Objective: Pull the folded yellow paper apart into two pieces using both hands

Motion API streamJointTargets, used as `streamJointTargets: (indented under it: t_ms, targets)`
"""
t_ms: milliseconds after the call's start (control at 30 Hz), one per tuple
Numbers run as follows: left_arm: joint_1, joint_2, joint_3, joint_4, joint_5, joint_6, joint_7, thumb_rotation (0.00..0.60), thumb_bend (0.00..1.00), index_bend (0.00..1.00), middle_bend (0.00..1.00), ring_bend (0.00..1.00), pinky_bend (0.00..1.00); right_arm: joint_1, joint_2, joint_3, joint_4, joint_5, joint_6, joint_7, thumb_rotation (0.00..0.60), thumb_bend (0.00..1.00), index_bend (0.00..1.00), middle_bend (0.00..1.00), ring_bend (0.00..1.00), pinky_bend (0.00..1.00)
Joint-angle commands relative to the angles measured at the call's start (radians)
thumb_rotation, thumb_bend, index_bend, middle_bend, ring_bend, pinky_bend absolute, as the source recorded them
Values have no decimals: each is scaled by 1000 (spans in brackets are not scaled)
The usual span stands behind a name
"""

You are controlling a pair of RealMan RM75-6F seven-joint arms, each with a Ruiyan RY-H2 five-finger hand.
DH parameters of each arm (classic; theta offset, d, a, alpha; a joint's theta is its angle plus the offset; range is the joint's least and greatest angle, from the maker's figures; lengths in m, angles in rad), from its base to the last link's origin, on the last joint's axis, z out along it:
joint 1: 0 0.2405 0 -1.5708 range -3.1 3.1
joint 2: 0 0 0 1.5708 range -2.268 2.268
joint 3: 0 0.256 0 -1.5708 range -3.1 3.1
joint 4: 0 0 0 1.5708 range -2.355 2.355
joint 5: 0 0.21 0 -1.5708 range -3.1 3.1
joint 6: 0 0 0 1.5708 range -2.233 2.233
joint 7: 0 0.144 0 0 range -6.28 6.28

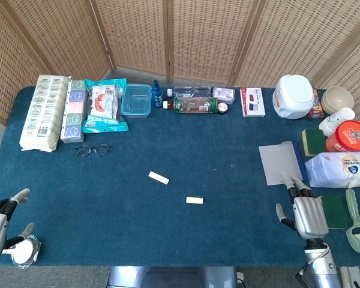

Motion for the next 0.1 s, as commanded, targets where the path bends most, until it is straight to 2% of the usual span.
streamJointTargets:
  t_ms: [33,100]
  targets:
    - [8,-2,-5,-3,13,-4,-1,600,236,162,320,275,421,-6,0,1,-1,-1,2,2,600,470,78,252,121,222]
    - [14,-5,-8,-5,21,-8,-2,600,236,163,320,275,421,-10,0,2,0,-2,2,6,600,470,78,250,119,222]
